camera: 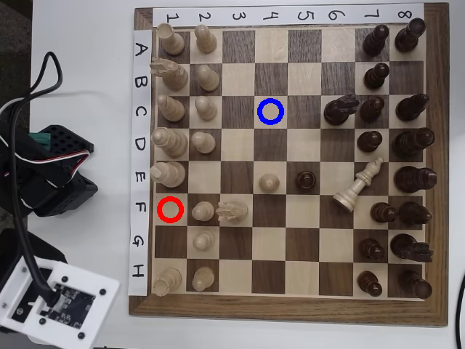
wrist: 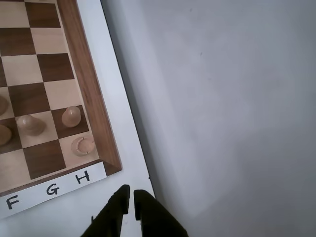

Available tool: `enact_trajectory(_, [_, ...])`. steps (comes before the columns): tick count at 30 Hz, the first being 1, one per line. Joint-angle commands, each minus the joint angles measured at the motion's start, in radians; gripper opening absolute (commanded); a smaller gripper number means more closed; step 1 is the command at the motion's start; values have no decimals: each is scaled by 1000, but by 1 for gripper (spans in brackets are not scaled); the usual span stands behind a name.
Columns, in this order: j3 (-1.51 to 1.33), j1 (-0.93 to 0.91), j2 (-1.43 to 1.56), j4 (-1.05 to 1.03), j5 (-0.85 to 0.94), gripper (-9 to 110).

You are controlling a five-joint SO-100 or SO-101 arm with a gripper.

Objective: Move the piece to destination

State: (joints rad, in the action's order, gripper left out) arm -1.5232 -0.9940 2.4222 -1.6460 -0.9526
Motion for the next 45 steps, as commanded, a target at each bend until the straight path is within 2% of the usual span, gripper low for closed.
enact_trajectory(1, [-11, -23, 17, 34, 15, 1])
enact_trajectory(12, [-84, -218, 44, 66, 172, 0])
enact_trajectory(17, [-181, -334, 95, 101, 301, 0])
enact_trajectory(34, [-733, -621, 448, 299, 741, 0])
enact_trajectory(45, [-1109, -692, 716, 397, 859, 0])
